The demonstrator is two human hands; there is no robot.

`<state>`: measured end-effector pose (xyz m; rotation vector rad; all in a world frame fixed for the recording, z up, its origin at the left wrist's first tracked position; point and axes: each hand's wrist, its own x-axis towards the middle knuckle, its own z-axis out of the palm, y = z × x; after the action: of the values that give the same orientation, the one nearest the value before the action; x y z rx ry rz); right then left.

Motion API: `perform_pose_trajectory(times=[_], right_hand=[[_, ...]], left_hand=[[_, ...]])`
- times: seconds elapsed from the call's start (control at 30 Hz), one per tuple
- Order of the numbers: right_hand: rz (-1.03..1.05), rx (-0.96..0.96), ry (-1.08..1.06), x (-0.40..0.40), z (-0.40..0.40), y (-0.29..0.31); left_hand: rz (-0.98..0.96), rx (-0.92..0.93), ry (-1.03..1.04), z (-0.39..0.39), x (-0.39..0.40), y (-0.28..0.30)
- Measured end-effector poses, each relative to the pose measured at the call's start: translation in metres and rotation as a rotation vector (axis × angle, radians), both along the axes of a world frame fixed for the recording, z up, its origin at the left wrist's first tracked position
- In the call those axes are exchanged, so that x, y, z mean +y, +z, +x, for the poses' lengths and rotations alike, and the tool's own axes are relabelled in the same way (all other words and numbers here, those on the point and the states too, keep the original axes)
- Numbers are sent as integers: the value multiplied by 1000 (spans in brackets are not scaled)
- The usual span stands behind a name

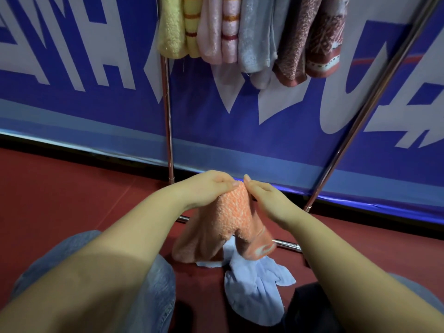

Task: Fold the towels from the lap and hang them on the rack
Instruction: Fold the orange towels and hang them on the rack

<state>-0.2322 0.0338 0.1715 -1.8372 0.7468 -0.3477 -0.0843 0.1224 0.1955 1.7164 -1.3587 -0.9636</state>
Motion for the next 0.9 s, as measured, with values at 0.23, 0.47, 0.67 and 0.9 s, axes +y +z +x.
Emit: perform_pose_trajectory(times=[0.23, 0.47, 0.67, 0.9], right_hand=[[-91, -67, -61, -1, -6, 14], [-69, -45, 22, 10, -7, 31], [-160, 7, -44, 1, -24, 75], [-184, 11, -228, -21, -55, 108]], left_hand=[[55, 13, 41, 12, 2, 0], [-25, 97, 22, -6, 2, 14], [-3, 84, -4, -6, 11, 24], [159, 34, -86, 19, 34, 11]])
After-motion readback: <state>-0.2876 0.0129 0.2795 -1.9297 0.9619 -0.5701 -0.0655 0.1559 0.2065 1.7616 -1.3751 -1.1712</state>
